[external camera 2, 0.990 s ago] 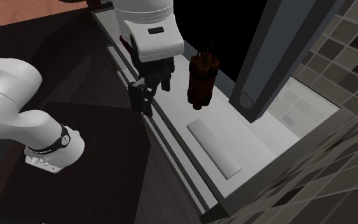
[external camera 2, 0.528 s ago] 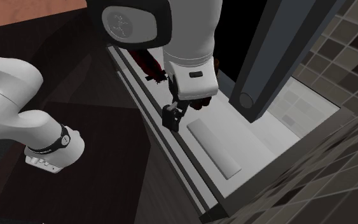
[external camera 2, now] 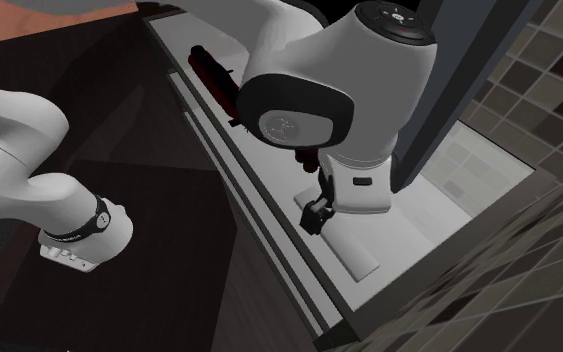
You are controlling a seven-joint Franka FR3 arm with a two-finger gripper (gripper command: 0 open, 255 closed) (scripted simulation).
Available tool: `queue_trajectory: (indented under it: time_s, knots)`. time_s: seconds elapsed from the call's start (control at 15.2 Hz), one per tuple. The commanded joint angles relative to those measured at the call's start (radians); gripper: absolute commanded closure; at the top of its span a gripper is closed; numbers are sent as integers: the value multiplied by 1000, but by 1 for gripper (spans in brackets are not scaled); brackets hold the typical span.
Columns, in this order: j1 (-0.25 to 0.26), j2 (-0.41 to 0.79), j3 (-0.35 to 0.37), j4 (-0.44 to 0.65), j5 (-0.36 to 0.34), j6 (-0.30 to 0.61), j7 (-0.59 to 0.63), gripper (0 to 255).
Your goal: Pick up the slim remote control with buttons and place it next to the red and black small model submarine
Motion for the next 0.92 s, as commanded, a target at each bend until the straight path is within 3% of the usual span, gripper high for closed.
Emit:
queue_trajectory:
  time_s: [0.0, 0.46, 0.86]
  knots:
    - [-1, 37, -4, 15, -1, 24, 18, 0]
    - [2, 85, -5, -18, -9, 104, 24, 0]
    - [2, 85, -5, -17, -9, 103, 24, 0]
